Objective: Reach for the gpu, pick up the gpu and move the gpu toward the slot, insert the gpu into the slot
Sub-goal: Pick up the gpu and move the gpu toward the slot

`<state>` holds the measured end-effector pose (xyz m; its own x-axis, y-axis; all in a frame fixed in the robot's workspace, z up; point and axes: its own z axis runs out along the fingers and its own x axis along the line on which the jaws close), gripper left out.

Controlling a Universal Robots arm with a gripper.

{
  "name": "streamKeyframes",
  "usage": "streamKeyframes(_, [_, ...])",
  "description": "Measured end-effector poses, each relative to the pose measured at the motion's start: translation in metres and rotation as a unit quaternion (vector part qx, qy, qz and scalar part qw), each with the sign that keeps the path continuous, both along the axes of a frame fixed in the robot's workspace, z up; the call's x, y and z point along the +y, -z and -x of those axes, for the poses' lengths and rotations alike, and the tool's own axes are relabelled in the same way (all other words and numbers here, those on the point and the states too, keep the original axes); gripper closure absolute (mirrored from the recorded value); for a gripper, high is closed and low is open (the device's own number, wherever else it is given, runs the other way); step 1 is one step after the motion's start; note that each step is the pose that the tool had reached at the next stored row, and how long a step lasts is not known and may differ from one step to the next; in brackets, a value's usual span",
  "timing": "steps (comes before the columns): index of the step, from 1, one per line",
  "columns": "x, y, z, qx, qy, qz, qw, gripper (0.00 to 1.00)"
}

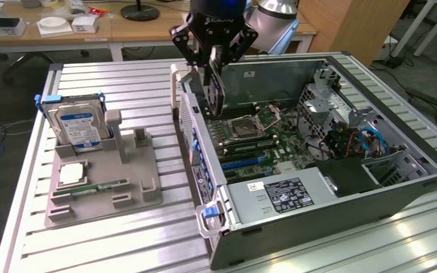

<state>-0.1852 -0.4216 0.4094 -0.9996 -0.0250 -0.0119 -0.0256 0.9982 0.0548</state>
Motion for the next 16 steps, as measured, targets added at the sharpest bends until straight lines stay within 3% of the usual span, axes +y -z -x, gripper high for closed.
streamKeyframes(16, [0.0, 0.0009, -0.03, 0.0, -0.006, 0.0, 1.0, 0.74])
